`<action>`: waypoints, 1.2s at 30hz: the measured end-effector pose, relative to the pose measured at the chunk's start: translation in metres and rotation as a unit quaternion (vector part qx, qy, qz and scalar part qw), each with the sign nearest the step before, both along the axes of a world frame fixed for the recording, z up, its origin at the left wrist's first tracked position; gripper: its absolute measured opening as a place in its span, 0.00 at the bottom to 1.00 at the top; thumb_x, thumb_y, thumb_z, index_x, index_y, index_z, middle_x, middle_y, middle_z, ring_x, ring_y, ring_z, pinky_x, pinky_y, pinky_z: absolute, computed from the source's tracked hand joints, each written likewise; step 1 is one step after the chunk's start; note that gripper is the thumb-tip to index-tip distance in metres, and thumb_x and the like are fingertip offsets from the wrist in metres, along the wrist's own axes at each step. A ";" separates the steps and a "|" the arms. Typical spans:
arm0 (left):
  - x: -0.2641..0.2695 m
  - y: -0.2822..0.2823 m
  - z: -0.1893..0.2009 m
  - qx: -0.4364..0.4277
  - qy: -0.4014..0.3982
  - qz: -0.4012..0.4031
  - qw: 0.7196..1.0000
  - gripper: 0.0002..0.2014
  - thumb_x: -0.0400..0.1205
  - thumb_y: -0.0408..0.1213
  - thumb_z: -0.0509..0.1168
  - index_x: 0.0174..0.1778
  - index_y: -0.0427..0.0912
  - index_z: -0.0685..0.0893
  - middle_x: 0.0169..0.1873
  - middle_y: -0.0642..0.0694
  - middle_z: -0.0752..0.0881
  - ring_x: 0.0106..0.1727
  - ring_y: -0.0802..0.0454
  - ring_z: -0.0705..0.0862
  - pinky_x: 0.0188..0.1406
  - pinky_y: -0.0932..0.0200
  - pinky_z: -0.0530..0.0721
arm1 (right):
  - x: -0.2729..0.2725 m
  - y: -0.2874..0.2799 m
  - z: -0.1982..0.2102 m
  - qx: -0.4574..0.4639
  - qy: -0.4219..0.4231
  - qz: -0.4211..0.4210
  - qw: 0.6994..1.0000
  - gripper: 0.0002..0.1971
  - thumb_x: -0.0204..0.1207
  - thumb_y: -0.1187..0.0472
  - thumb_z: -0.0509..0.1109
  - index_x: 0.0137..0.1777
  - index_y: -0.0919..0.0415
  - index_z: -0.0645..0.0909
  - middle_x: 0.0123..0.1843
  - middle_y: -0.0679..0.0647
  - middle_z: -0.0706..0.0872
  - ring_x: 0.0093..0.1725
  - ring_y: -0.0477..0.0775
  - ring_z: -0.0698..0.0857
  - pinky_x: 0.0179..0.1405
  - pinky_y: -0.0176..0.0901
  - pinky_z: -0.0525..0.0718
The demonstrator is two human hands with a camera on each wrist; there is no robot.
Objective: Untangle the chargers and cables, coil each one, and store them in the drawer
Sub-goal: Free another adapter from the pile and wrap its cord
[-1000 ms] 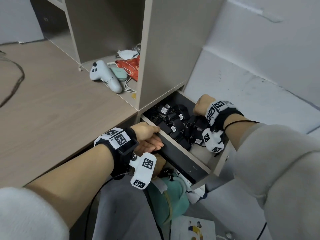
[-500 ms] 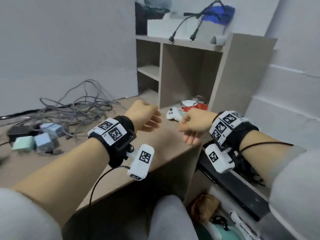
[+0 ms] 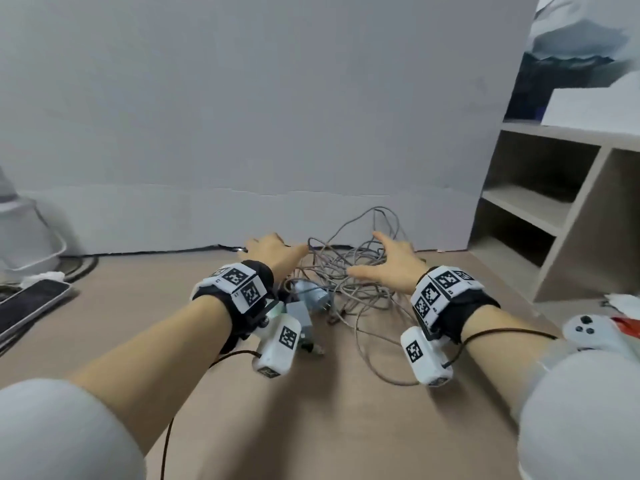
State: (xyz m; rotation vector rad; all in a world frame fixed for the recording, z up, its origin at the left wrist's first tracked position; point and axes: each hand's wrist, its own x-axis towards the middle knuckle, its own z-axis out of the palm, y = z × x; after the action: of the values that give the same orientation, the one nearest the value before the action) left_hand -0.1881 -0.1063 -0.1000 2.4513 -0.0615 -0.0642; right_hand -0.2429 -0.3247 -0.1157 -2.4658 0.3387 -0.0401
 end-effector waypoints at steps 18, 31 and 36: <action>0.072 0.050 0.026 -0.040 0.099 -0.078 0.991 0.14 0.87 0.38 0.65 0.61 0.30 0.83 0.53 0.36 0.86 0.44 0.40 0.90 0.35 0.38 0.92 | 0.145 0.065 -0.012 -0.232 0.253 0.170 0.923 0.46 0.42 0.18 0.78 0.58 0.45 0.87 0.58 0.47 0.92 0.56 0.54 0.90 0.61 0.51 0.86; 0.100 0.040 0.031 -0.043 0.061 -0.194 0.978 0.14 0.87 0.41 0.67 0.63 0.36 0.85 0.53 0.41 0.90 0.48 0.48 0.89 0.49 0.48 0.93 | 0.121 0.116 -0.019 -0.269 0.202 0.242 0.910 0.25 0.60 0.36 0.78 0.49 0.54 0.88 0.44 0.52 0.92 0.45 0.56 0.90 0.51 0.49 0.91; 0.100 0.035 0.032 0.074 0.032 -0.324 0.943 0.24 0.81 0.58 0.71 0.70 0.51 0.84 0.65 0.54 0.86 0.66 0.54 0.82 0.73 0.53 0.76 | 0.102 0.097 0.012 -0.194 0.056 0.202 0.958 0.07 0.70 0.62 0.77 0.43 0.58 0.82 0.35 0.52 0.85 0.39 0.56 0.86 0.32 0.40 0.79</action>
State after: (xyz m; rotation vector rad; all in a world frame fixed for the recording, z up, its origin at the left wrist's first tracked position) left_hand -0.0879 -0.0714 -0.0676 2.4716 -0.8592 -0.4488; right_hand -0.1408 -0.2280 -0.1037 -2.8870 -0.1504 0.2277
